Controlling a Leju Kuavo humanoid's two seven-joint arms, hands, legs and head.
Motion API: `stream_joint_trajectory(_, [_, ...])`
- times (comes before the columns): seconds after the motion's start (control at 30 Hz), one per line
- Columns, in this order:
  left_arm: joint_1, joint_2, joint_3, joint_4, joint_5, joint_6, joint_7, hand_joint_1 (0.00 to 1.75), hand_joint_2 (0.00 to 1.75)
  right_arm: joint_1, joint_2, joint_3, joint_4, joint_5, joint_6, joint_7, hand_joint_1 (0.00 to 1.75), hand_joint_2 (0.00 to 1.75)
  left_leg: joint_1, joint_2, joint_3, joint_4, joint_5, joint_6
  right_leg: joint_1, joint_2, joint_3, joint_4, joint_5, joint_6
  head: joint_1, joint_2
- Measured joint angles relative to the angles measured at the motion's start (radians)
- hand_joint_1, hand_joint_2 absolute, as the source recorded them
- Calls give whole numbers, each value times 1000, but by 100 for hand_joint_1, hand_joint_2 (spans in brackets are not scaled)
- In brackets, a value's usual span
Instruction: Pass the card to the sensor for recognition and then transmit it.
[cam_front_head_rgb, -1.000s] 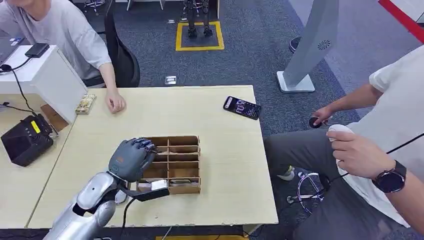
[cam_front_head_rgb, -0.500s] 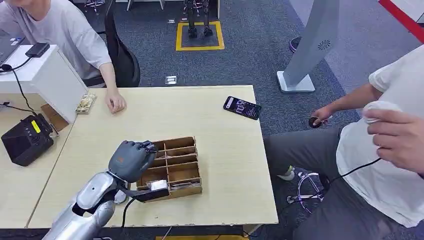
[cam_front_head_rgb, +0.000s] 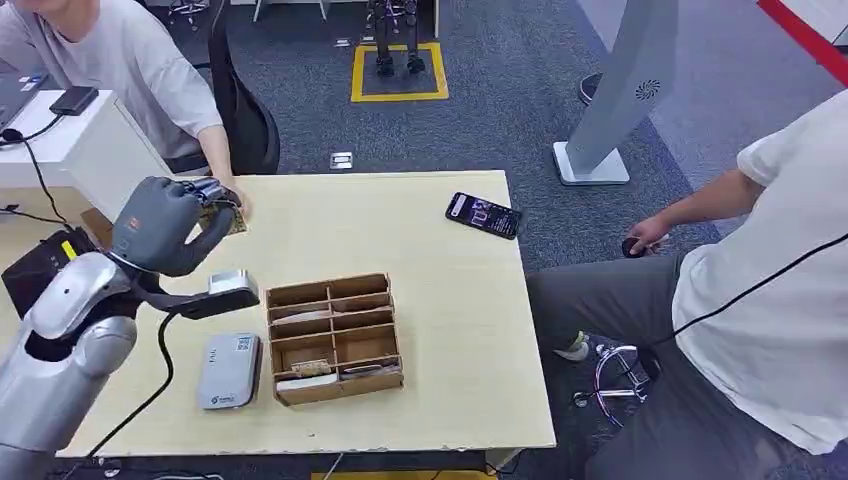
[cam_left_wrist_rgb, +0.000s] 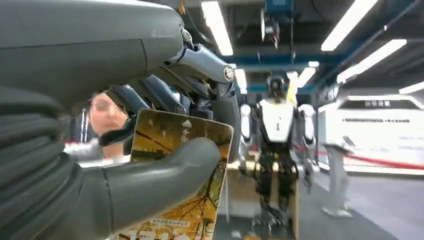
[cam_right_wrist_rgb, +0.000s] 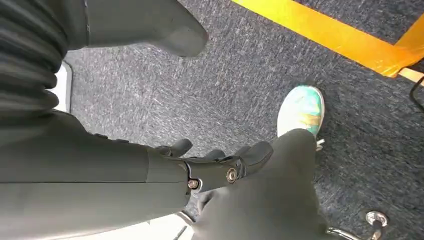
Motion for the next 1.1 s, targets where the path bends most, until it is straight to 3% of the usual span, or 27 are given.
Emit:
stream_joint_trajectory(0.2, [-91, 126, 80, -120, 123, -74, 13, 175, 175, 13, 2, -11, 1, -7, 0, 2, 0, 175, 2, 0, 0, 0, 0, 0, 0, 1, -1, 0, 0, 0, 0, 0])
stream_joint_trajectory(0.4, [-86, 141, 106, -156, -16, -14, 59, 175, 175, 17, 5, -13, 1, 2, 0, 3, 0, 175, 2, 0, 0, 0, 0, 0, 0, 0, -1, 0, 0, 0, 0, 0])
stream_joint_trajectory(0.5, [-81, 101, 105, -115, -143, 91, 94, 175, 175, 11, 7, -12, 1, 17, 0, 11, 0, 175, 2, -1, 0, 0, 0, 0, 0, -1, 0, 0, 0, 0, 0, 0])
stream_joint_trajectory(0.6, [-76, 63, 105, -60, -175, 116, 117, 175, 175, -3, 10, -8, 1, 26, 0, 11, 0, 175, 2, 0, 0, 1, 1, -1, 0, 0, -1, 0, 1, -1, 0, 0])
stream_joint_trajectory(0.7, [-94, -8, 105, 88, -152, 119, 150, 175, 175, -20, 17, 4, 1, 48, 6, 15, 0, 175, 1, 0, 0, 1, 2, -1, 0, 0, -1, 0, 2, 0, 0, 0])
stream_joint_trajectory(0.87, [-181, -126, 105, 410, -142, 218, 169, 175, 175, -40, 28, 39, 1, 78, 23, 55, 0, 175, 0, 1, 0, 1, 3, -1, 0, 1, -1, 0, 4, -1, -1, 0])
stream_joint_trajectory(0.97, [-231, -158, 105, 533, -151, 232, 173, 175, 175, -35, 29, 49, 1, 78, 21, 62, 0, 175, 0, 1, 0, 1, 2, -1, 0, 2, -2, 0, 4, -1, 0, 0])
stream_joint_trajectory(1.1, [-269, -180, 105, 624, -158, 232, 178, 175, 175, -31, 29, 58, 1, 77, 20, 61, 0, 175, 0, 2, -1, 1, 2, -1, 0, 2, -2, 0, 4, -1, 0, 0])
